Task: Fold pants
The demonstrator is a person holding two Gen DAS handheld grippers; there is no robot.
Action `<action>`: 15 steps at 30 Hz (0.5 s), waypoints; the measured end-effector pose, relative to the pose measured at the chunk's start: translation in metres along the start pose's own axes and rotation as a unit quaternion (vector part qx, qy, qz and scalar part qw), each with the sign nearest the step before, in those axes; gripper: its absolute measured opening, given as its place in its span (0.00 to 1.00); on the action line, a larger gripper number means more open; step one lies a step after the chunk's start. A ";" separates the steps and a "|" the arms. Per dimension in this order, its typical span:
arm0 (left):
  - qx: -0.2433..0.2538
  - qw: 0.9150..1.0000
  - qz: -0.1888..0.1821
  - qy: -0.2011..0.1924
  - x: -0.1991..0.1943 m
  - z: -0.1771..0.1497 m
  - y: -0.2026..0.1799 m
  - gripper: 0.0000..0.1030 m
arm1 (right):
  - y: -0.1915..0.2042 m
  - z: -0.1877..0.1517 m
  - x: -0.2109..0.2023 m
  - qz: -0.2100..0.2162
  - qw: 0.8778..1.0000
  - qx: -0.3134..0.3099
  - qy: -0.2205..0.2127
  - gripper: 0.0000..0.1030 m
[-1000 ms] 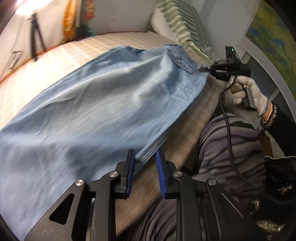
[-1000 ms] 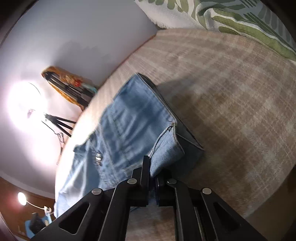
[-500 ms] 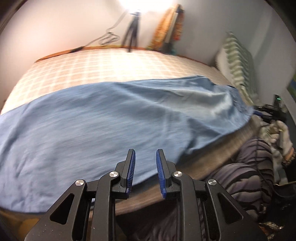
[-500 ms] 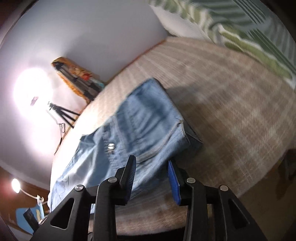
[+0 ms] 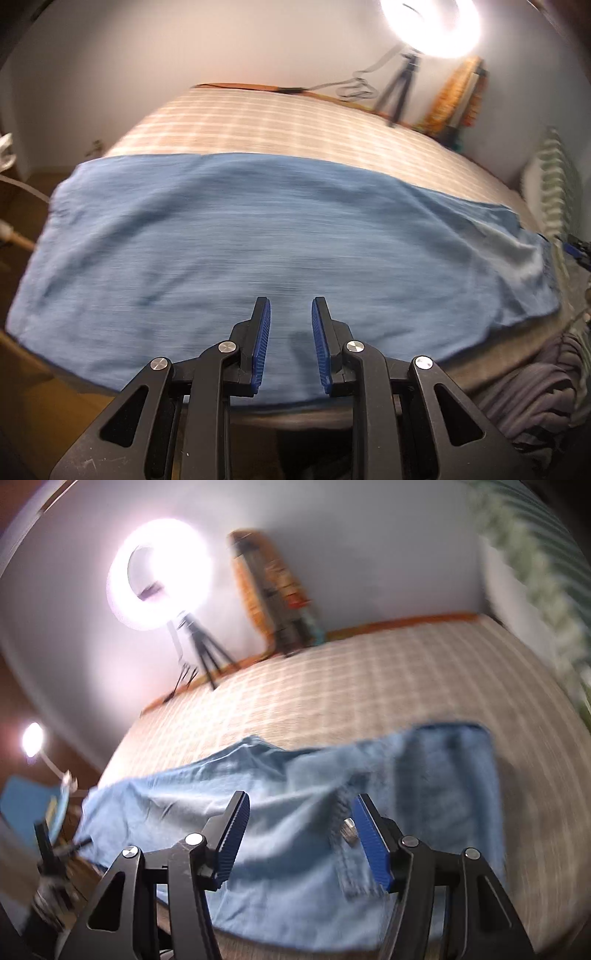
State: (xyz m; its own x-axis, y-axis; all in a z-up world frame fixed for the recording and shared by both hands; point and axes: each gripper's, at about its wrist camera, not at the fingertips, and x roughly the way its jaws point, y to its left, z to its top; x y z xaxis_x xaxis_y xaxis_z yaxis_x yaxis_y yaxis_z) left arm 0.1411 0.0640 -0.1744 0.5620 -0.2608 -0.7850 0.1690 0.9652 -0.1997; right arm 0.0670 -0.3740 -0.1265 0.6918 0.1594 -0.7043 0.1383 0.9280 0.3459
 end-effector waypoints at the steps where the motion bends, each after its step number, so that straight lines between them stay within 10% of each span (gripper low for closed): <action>1: -0.013 1.000 0.007 -0.003 0.000 0.000 0.009 0.21 | 0.006 0.004 0.009 0.004 1.000 -0.012 0.008 0.60; 15: -0.083 0.993 0.085 -0.007 0.001 -0.004 0.079 0.21 | 0.069 0.048 0.139 -0.013 0.981 -0.164 0.107 0.54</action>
State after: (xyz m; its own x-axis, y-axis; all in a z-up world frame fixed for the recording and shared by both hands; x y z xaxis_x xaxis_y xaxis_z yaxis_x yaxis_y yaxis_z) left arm 0.1518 0.1403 -0.1931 0.5829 -0.0933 -0.8072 -0.0638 0.9851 -0.1599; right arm 0.2067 -0.3035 -0.1711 0.5213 0.1689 -0.8365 -0.1059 0.9855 0.1329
